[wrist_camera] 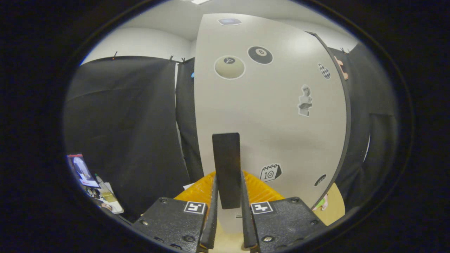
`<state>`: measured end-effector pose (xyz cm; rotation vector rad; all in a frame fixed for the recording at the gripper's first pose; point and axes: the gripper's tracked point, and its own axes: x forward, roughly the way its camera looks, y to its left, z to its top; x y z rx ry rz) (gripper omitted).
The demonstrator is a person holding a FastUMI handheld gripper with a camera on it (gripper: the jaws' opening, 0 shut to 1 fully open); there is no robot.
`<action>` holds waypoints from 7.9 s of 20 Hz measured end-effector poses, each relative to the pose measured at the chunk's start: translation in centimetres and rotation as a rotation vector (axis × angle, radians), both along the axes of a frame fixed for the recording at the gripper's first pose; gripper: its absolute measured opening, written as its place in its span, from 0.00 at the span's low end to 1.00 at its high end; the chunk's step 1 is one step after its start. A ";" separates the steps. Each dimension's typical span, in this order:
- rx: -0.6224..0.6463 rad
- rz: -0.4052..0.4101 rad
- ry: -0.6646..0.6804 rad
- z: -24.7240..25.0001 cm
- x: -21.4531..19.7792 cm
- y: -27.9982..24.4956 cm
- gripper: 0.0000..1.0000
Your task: Open the shoe cabinet door, grab the shoes and put them into the shoe cabinet, then close the shoe cabinet door.
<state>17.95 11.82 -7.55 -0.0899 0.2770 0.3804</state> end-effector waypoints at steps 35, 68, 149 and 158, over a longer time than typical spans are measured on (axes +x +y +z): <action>-0.128 -0.356 -0.218 3.6 -5.6 -14.2 0.08; -0.020 -0.340 -0.298 -1.6 -5.2 -9.8 1.00; -0.199 -0.340 -0.162 21.5 20.1 -7.6 0.13; -0.327 -0.334 -0.091 15.6 26.9 -8.5 0.17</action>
